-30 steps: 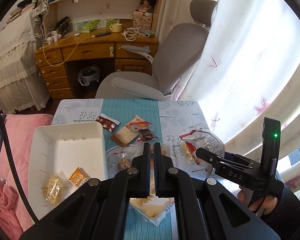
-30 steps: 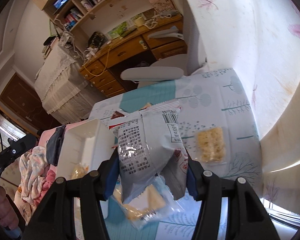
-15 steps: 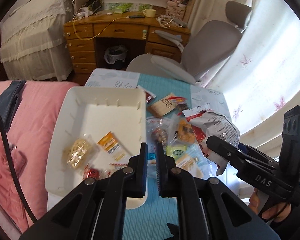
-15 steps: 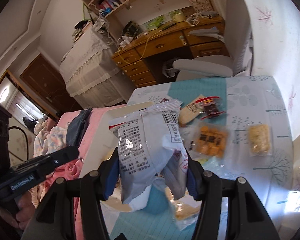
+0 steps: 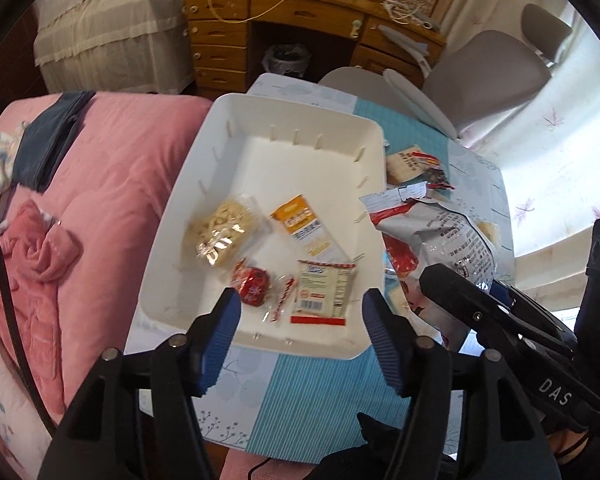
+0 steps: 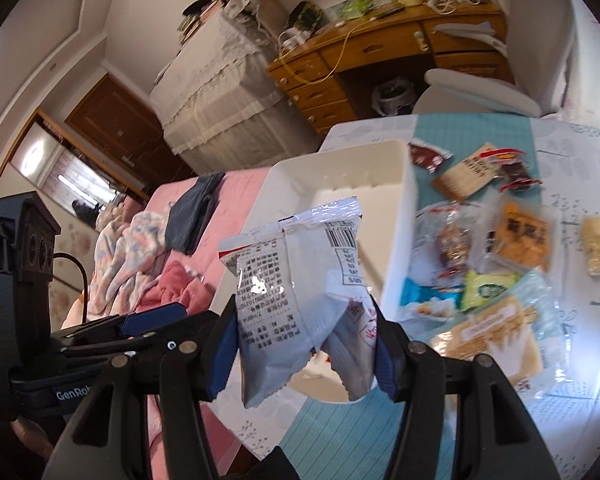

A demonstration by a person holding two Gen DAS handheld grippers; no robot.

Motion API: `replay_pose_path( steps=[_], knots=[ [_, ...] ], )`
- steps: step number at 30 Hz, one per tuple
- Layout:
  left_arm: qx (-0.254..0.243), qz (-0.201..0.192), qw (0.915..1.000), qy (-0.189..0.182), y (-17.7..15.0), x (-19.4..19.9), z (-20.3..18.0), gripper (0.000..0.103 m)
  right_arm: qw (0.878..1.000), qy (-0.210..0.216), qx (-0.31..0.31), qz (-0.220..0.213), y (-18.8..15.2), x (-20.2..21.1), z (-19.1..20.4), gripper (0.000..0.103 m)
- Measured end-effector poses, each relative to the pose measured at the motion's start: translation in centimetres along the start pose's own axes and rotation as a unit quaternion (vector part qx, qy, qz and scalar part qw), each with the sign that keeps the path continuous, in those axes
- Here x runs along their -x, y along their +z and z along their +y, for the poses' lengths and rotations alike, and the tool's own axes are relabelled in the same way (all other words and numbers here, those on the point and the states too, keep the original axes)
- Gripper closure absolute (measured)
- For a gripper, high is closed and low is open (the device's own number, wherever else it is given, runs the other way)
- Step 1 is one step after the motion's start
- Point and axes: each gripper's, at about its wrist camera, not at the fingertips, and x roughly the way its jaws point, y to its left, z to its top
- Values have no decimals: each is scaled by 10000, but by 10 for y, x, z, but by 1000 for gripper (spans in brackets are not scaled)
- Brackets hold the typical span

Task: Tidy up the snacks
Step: 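Carry the white printed bag over the tray and release it with the right tool, then move the right tool toward the clear bread bag on the table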

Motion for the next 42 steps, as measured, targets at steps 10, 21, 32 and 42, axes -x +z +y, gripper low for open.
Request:
replay_pose_path(
  steps=[10, 21, 32, 42],
  knots=[
    [457, -61, 9988, 169, -10, 2, 15, 27, 9997, 100, 10, 201, -1, -14, 3, 32],
    [497, 13, 9988, -48, -20, -15, -30, 22, 9994, -255, -116, 221, -10, 8, -43, 32],
    [291, 22, 9985, -460, -31, -34, -93, 14, 9961, -771, -395, 180, -24, 37, -102, 32],
    [123, 280, 9968, -737, -28, -62, -140, 14, 9888, -1269, -739, 275, -34, 50, -155, 28]
  ],
)
